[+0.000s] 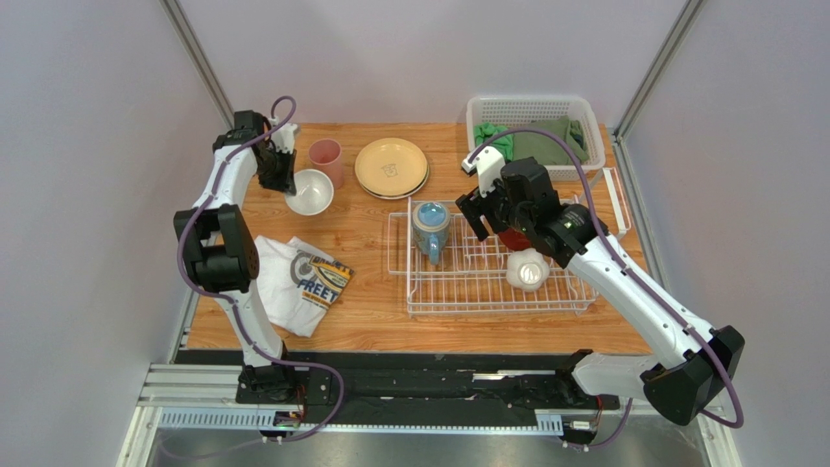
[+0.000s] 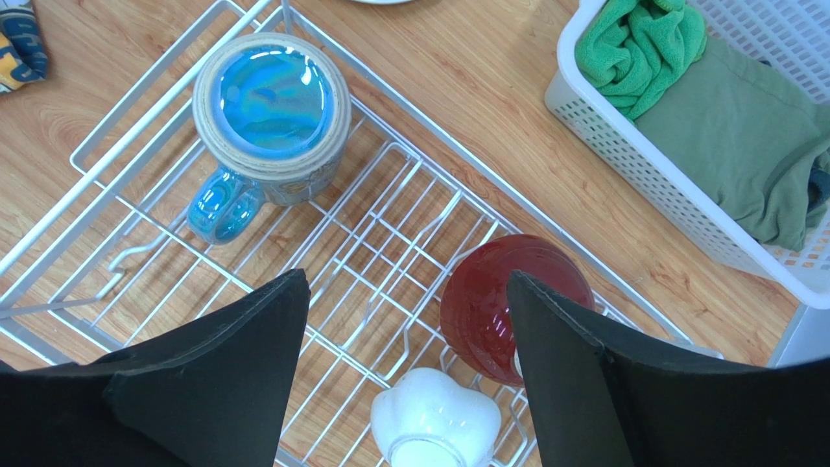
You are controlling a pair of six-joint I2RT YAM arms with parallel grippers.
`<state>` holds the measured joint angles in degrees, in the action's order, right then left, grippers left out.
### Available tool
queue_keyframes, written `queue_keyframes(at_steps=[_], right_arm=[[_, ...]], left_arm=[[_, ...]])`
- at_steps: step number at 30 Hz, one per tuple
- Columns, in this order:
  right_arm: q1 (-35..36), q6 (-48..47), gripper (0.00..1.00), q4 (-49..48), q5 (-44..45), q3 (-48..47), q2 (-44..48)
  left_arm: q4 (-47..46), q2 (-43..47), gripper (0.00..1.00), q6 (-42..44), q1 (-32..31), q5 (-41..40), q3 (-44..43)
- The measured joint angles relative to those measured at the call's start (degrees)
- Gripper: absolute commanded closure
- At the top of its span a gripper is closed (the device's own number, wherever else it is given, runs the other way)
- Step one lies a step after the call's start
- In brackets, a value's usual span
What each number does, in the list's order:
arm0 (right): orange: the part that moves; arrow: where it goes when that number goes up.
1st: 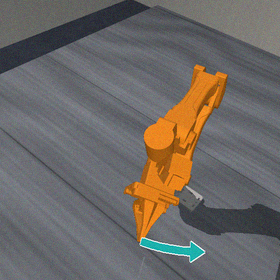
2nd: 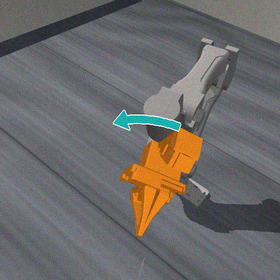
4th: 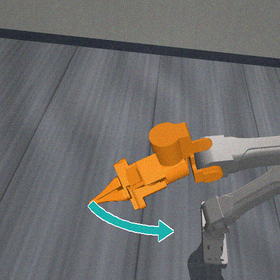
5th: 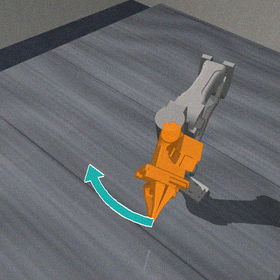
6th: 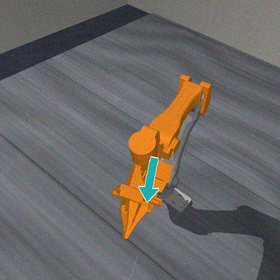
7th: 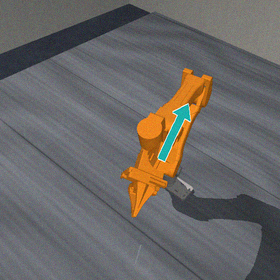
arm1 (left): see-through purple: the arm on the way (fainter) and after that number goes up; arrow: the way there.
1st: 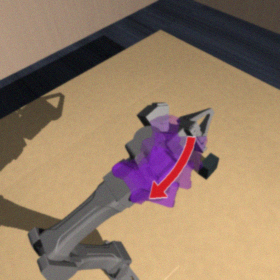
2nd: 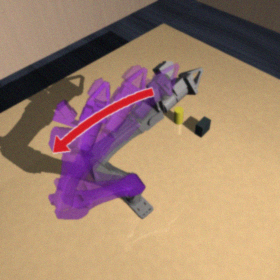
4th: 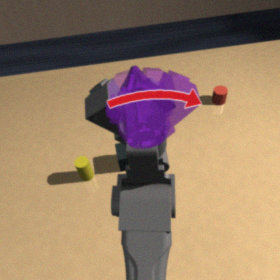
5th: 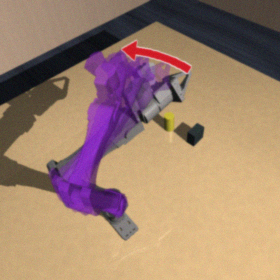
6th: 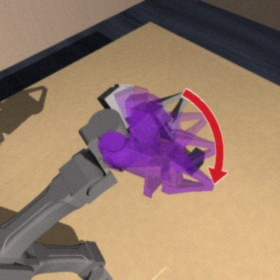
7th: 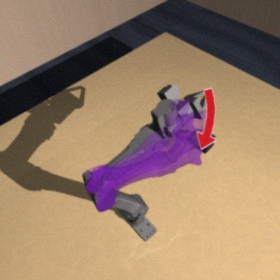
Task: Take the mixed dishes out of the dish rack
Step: Place the bowl at the center of the board.
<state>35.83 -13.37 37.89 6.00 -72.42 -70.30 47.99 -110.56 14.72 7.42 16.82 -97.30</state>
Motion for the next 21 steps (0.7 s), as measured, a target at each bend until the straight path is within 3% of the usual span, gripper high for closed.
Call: queue_keyframes(at_steps=[21], right_arm=[[-1.05,-0.22,0.2,-1.36,-1.38,1.38,-0.76]], left_arm=[[4.09,-10.49,1.0,1.44,2.1,2.84,-1.33]])
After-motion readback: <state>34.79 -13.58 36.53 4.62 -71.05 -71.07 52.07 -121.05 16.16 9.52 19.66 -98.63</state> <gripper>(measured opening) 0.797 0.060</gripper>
